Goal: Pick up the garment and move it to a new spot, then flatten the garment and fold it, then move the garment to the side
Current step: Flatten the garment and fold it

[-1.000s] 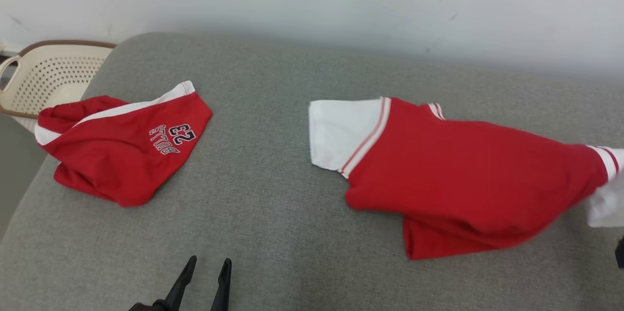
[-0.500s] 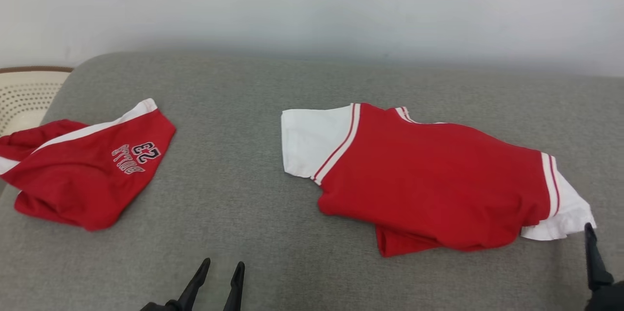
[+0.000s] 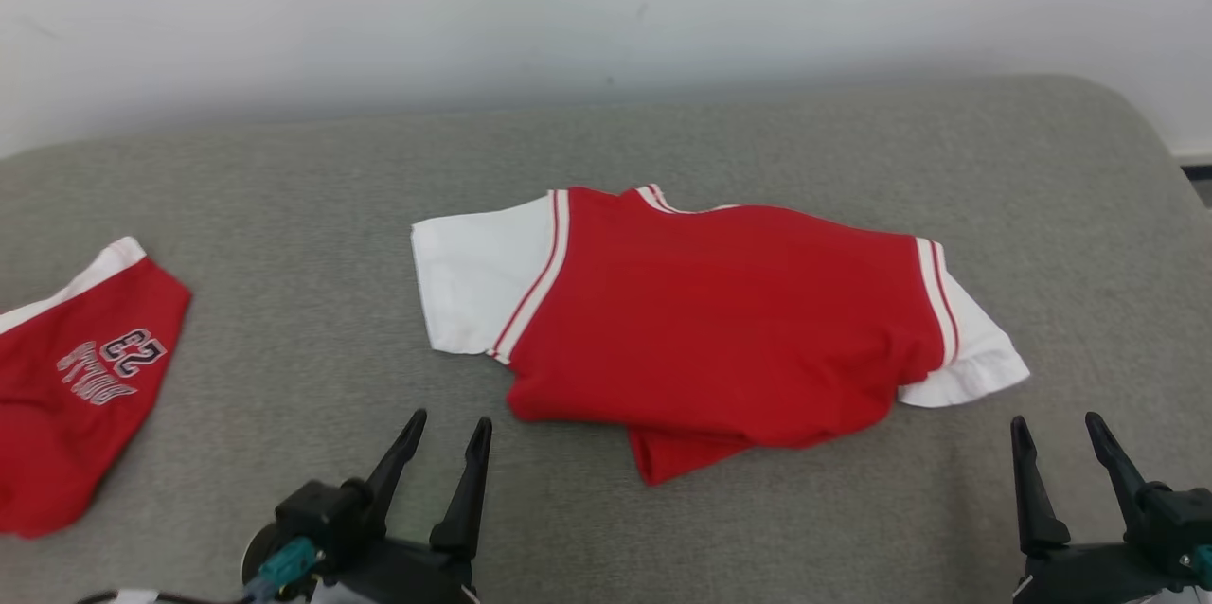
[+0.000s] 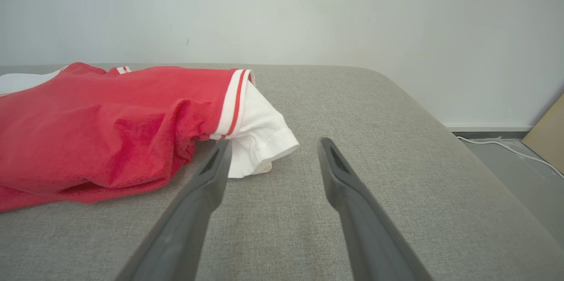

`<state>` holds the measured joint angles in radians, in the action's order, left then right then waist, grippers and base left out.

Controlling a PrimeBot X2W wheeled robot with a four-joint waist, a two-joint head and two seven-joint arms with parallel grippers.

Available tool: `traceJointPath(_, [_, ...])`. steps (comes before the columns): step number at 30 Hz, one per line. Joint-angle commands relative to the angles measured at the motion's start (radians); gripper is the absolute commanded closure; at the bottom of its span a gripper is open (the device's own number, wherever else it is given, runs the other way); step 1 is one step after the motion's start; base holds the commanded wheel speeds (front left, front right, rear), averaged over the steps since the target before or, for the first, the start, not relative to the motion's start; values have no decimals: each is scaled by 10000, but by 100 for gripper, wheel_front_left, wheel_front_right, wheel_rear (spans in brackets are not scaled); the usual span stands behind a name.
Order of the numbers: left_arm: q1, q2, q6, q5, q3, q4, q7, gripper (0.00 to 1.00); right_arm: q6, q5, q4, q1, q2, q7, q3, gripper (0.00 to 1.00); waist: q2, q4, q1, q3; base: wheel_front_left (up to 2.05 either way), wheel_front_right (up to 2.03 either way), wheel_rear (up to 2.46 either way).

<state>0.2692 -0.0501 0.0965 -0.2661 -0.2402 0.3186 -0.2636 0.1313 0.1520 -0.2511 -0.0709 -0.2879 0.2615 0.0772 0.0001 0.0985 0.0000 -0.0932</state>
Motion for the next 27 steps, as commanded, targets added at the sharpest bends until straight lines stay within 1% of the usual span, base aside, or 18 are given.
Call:
traceJointPath(1, [382,-8,70,-44,-95,254,-15,0,-10,45,22,-130,56,49,27,0,-1,730,0,-550,0,0,0])
traceJointPath(4, [927,-17,41,-159,-122,831,-18,0,-10,32,52,-280,183,51,154,0,-1,1085,0,-837,0,0,0])
traceJointPath(8, [1496,-13,-42,-368,-123,1766,-15,0,-10,36,77,-456,286,38,207,0,-1,1392,0,-1095,0,0,0])
traceJointPath(10, [1670,-17,-92,-681,-50,2178,-16,0,-10,44,68,-515,329,35,231,0,-1,1502,0,-1180,0,0,0])
traceJointPath(15, [1865,-11,104,-1355,-175,2736,-13,0,-10,80,104,-635,433,35,198,0,-1,1579,0,-1365,0,0,0])
traceJointPath(19, [2035,53,339,-2191,-754,3529,39,0,-10,110,50,-725,513,35,220,0,-1,1538,0,-1465,0,0,0])
traceJointPath(20, [2210,61,369,-2209,-839,3598,41,4,-10,119,34,-769,531,36,236,0,-1,1521,0,-1493,0,0,0])
traceJointPath(21, [2293,62,375,-2277,-906,3678,41,22,-10,131,18,-810,559,36,279,0,-1,1511,0,-1517,0,0,0])
traceJointPath(22, [2365,70,393,-2349,-1038,3796,42,59,-10,148,-3,-837,578,36,339,0,-1,1504,0,-1548,0,0,0])
traceJointPath(23, [2432,79,410,-2419,-1206,3938,44,85,-10,168,-27,-850,589,36,375,0,-1,1498,0,-1567,0,0,0])
traceJointPath(24, [2505,101,421,-2576,-1423,4039,59,100,-10,166,-53,-854,585,36,406,0,-1,1496,0,-1590,0,0,0])
traceJointPath(27, [2708,147,431,-2836,-1854,4195,68,100,-10,187,-94,-933,617,34,469,0,-1,1488,0,-1630,0,0,0])
